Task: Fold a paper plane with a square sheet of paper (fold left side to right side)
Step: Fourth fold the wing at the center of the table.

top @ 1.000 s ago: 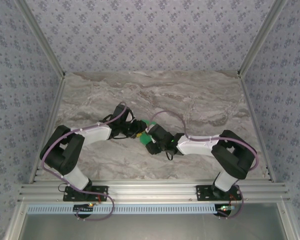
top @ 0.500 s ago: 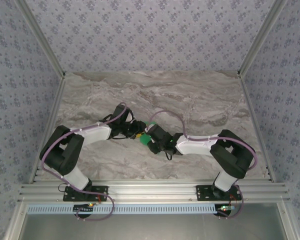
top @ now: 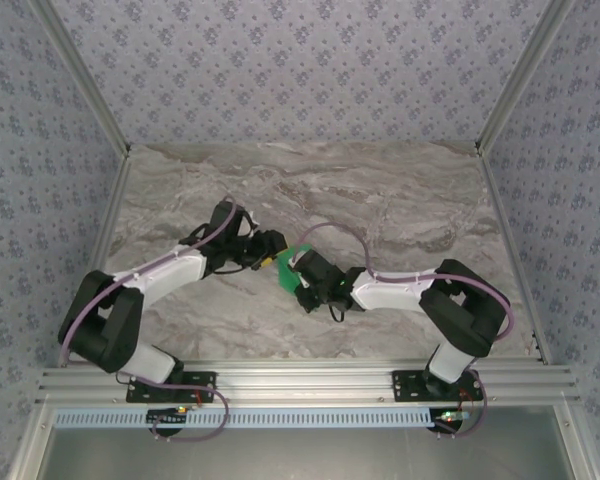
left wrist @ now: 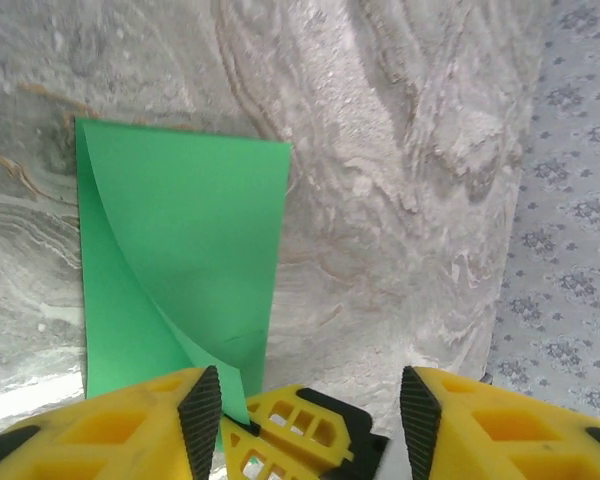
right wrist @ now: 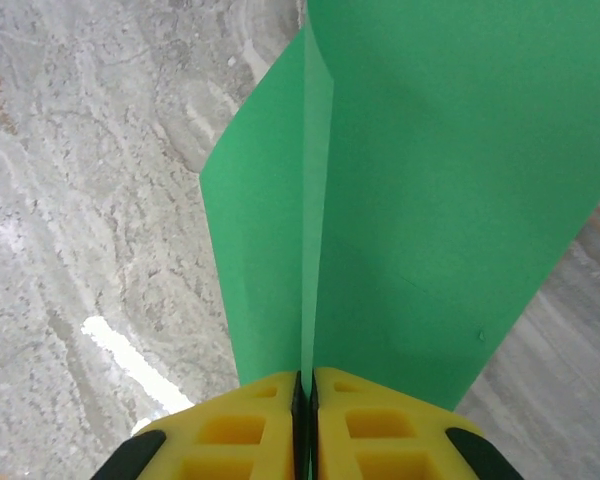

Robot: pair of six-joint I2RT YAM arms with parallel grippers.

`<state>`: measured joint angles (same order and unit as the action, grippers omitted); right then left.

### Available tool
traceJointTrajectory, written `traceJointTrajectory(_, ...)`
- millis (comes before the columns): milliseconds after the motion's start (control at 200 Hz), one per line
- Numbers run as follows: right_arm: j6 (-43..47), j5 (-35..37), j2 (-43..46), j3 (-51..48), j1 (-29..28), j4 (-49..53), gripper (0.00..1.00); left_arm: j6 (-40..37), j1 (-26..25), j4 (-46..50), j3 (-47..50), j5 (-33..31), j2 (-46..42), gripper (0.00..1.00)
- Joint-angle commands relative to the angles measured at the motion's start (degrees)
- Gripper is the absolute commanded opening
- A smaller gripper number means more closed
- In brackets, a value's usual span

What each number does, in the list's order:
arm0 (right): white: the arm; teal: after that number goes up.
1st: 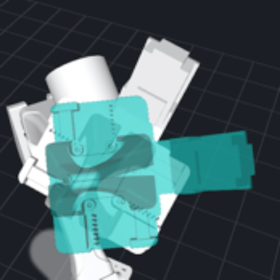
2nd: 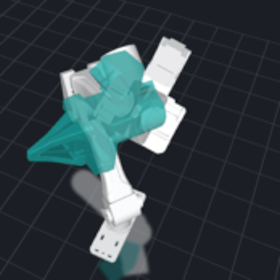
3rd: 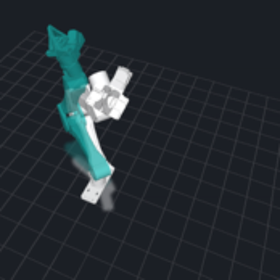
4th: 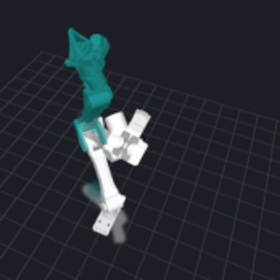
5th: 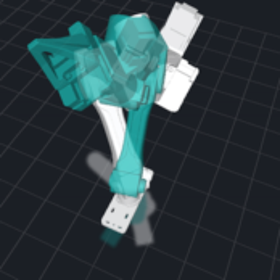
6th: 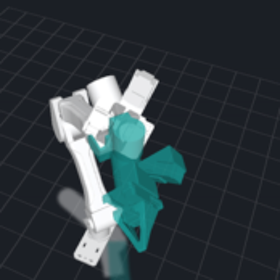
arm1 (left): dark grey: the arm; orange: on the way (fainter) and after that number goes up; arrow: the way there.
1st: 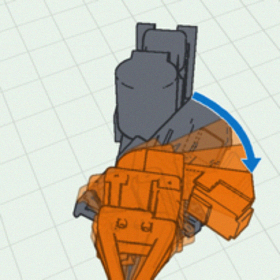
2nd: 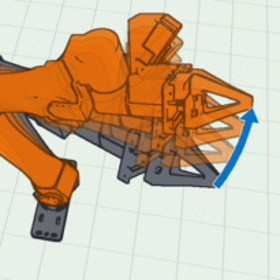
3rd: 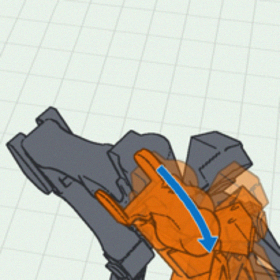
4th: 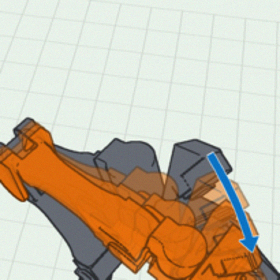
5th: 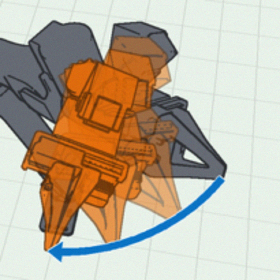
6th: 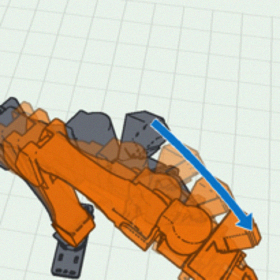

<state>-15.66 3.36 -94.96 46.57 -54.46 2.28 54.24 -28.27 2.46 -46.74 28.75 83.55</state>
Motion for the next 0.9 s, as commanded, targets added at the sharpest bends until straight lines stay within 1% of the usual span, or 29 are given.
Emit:
traceJointTrajectory(0, -2.05, -5.27, 0.23, -1.54, 1.29, -1.83, 0.10, -2.27, 1.49, 3.52, 1.14, -1.68, -3.97, 0.54)
traceJointTrajectory(90, -3.26, -9.80, 0.63, -2.87, 3.13, -4.08, 0.09, -2.56, 1.70, 4.22, 2.77, -2.21, -5.23, 0.55)
traceJointTrajectory(165, -4.06, -12.58, 0.90, -3.73, 4.52, -5.63, 0.09, -2.17, 1.59, 3.06, 4.42, -1.36, -4.87, 0.53)
traceJointTrajectory(390, -7.01, -19.85, 1.96, -7.18, 8.58, -11.17, 0.08, -0.45, -0.21, -2.07, 7.75, -0.36, -1.13, 0.44)
traceJointTrajectory(530, -8.62, -23.32, 2.03, -9.02, 10.96, -13.89, 0.08, -0.01, -2.07, -3.66, 6.85, -0.25, 2.10, 0.38)
traceJointTrajectory(894, -9.93, -28.73, 1.66, -10.07, 13.56, -16.82, 0.08, 1.11, -5.87, -6.84, 1.63, -0.23, 11.03, 0.37)
